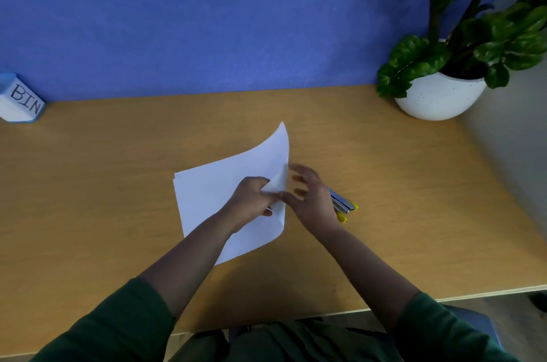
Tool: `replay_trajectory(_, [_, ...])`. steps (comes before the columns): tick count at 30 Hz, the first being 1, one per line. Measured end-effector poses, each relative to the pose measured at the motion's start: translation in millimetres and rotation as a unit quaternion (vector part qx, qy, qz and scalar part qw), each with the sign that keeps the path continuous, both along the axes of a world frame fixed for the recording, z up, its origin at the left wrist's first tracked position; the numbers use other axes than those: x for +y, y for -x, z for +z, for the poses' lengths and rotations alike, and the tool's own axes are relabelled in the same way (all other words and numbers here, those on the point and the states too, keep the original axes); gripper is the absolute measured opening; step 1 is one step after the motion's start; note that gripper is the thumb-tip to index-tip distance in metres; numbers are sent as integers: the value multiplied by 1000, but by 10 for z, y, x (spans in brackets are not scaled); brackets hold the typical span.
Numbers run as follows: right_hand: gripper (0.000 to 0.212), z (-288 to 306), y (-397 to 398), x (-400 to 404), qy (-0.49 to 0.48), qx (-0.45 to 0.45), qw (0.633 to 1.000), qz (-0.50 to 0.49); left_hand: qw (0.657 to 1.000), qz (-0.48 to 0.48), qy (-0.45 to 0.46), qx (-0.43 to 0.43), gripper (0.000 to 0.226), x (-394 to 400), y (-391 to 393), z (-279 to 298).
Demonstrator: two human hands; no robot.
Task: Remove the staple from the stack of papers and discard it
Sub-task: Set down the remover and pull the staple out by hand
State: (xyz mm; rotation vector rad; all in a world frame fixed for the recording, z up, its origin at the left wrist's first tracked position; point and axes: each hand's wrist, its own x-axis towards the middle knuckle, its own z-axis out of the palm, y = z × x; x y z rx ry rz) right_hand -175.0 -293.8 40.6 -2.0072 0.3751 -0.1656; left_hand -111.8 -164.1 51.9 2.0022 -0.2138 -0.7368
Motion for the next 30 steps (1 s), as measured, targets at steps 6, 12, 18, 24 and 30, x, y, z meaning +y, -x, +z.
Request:
replay_trajectory(6, [37,24,-81,-206,386,-45,900,196,876,-153,-239,-389,21,-46,99,87])
replay_trajectory(12, [12,-47,63,-75,361,-109,924,60,814,-156,-215,-517,4,33,144,22])
replay_trajectory(18, [15,-152,198,81,311,-132,941,18,933,43,-20,-358,43,125,265,-270])
replay_trajectory(24, [17,-212,255,129,335,-130,932,32,906,286,217,223,23,107,325,-178])
replay_trajectory(30, [24,-296,311,121,237,-95,959,127,934,274,127,188,9,111,312,-184])
